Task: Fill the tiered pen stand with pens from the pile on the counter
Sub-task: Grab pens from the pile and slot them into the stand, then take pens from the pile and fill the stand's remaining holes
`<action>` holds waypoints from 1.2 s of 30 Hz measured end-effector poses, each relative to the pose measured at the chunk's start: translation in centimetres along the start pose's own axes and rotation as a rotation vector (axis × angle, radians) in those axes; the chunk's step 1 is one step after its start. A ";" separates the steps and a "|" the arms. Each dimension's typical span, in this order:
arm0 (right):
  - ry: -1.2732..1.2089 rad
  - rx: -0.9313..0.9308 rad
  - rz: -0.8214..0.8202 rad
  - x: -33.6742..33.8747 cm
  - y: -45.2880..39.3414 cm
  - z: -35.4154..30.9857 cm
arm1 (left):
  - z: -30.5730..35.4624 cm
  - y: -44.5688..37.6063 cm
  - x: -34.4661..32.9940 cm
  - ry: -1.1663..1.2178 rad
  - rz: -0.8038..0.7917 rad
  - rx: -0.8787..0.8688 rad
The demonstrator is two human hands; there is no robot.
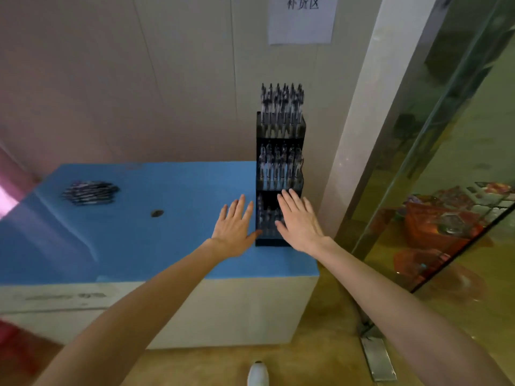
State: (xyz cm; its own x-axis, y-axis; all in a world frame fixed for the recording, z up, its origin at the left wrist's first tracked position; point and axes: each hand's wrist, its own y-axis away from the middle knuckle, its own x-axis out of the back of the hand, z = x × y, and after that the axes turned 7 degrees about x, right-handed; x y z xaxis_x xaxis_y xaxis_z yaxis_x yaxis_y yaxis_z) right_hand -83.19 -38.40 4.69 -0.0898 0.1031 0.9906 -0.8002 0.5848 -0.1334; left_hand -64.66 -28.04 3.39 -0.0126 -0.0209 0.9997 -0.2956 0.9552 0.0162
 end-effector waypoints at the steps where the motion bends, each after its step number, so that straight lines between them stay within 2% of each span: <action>1: -0.012 0.016 -0.001 0.4 0.2 -1.2 | -1.2 1.3 0.0 -0.024 -0.027 0.020; 5: -0.022 0.098 0.020 1.5 0.8 -6.3 | -7.4 5.2 0.5 -0.139 -0.104 0.134; 10: -0.006 0.262 -0.034 2.2 -1.2 -12.4 | -16.1 8.6 1.4 -0.106 -0.142 0.349; 15: 0.027 0.336 -0.080 1.6 -7.3 -20.2 | -25.7 11.6 2.5 -0.123 -0.177 0.438; 19: 0.018 0.314 -0.160 0.7 -13.9 -28.8 | -33.8 14.3 2.1 -0.078 -0.223 0.511; 26: -0.017 0.384 -0.251 -2.2 -23.2 -41.5 | -47.8 15.8 1.2 -0.004 -0.199 0.566; 31: -0.067 0.355 -0.279 -3.6 -28.8 -44.8 | -55.3 14.2 0.4 0.049 -0.217 0.560; 36: -0.072 0.378 -0.324 -7.0 -34.5 -46.7 | -59.4 10.9 -3.3 0.122 -0.261 0.527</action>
State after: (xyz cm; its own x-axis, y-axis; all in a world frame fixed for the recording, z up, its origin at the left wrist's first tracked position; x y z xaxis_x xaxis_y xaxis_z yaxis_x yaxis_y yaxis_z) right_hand -27.27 -21.78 0.91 0.1692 -0.0994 0.9806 -0.9513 0.2438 0.1888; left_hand -11.11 0.03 1.34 0.2243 -0.1712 0.9594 -0.7083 0.6475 0.2812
